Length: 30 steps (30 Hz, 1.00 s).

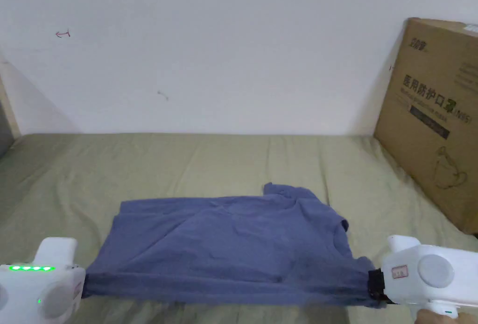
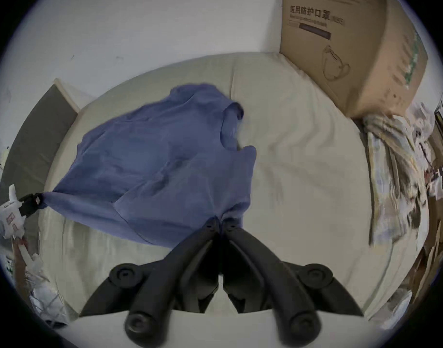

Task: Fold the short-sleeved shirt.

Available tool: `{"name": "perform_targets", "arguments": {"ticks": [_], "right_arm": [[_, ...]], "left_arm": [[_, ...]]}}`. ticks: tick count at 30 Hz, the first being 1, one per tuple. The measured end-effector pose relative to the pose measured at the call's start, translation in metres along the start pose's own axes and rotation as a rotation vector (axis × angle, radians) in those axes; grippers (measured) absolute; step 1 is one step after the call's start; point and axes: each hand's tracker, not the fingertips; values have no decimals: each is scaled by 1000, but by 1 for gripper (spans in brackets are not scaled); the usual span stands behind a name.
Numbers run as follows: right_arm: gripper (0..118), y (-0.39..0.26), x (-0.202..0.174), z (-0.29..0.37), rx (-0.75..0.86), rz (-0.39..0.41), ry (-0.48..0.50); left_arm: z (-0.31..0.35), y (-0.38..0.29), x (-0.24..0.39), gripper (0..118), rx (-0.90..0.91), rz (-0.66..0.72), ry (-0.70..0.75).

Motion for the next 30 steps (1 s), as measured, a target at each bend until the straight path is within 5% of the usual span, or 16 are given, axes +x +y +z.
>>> {"name": "perform_targets", "arguments": {"ticks": [10, 19, 20, 23, 24, 30], "right_arm": [[0, -168, 25, 58, -79, -71, 51], [0, -184, 25, 60, -67, -81, 51], [3, -184, 24, 61, -50, -73, 46], [45, -184, 22, 65, -23, -54, 35], [62, -185, 22, 66, -22, -37, 11], [63, -190, 15, 88, 27, 5, 27]], "left_arm": [[92, -136, -29, 1, -96, -43, -44], [95, -161, -25, 5, -95, -7, -30], [96, -162, -22, 13, -103, -20, -33], [92, -166, -24, 95, -161, -51, -76], [92, -167, -25, 108, -171, -49, -95], [124, -166, -36, 106, -113, 59, -118]]}}
